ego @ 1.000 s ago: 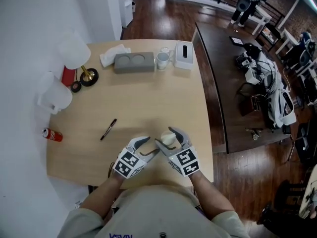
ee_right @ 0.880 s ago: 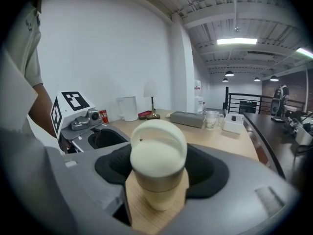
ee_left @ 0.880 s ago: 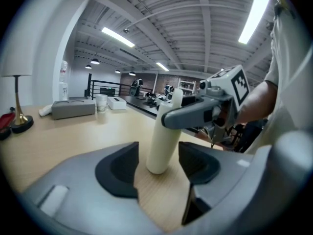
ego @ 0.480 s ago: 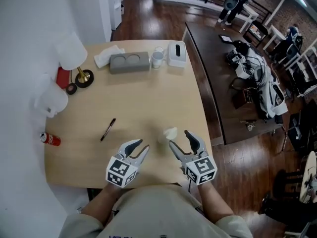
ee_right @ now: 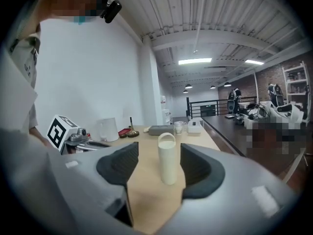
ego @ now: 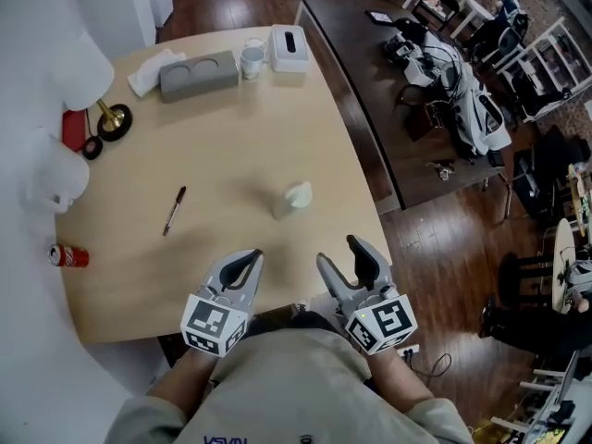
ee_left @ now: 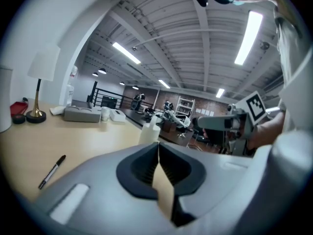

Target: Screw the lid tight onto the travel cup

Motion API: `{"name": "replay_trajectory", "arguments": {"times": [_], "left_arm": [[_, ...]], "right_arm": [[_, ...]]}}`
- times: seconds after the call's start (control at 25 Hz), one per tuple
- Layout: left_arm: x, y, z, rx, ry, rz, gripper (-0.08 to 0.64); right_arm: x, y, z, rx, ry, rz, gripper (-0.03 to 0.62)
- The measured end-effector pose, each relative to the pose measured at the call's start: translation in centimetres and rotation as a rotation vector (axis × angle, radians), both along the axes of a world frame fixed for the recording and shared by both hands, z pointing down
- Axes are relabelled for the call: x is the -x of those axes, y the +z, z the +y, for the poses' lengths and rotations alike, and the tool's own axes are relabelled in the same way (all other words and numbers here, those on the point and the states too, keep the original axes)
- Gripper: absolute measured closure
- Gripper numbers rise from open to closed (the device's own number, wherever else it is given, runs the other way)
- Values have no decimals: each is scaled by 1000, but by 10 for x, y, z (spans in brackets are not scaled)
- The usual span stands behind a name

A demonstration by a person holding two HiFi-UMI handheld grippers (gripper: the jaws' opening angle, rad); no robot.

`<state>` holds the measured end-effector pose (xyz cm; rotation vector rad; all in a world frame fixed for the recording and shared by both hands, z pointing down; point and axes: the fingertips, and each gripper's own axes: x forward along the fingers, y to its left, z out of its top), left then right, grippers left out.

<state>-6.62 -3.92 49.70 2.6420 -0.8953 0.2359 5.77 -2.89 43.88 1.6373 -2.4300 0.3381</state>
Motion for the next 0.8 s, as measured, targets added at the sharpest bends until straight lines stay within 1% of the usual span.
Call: {"name": "replay_trajectory", "arguments": {"times": [0.16, 0.28, 0.36, 0.48, 0.64, 0.72, 0.8], "left_arm": [[-3, -14, 20, -22, -23, 13, 557], [-8, -19, 39, -31, -46, 10, 557], [-17, -16, 53, -29, -52, -10, 557], [-35, -3, 82, 4, -66, -56, 557], [-53, -3, 131, 24, -105, -73, 557], [-57, -5, 146, 16, -94, -95, 557], [-57, -9, 150, -5, -77, -121, 557]], "right_arm": [[6, -2, 20, -15, 1, -7, 382], [3, 4, 37, -11, 0, 7, 458], [-3, 10, 51, -3, -1, 1, 515], [-10, 22, 79, 12, -26, -23, 569], [-22, 31, 114, 31, -51, -86, 580], [-32, 29, 123, 27, -47, -91, 580], [-42, 20, 130, 6, -17, -84, 580]]}}
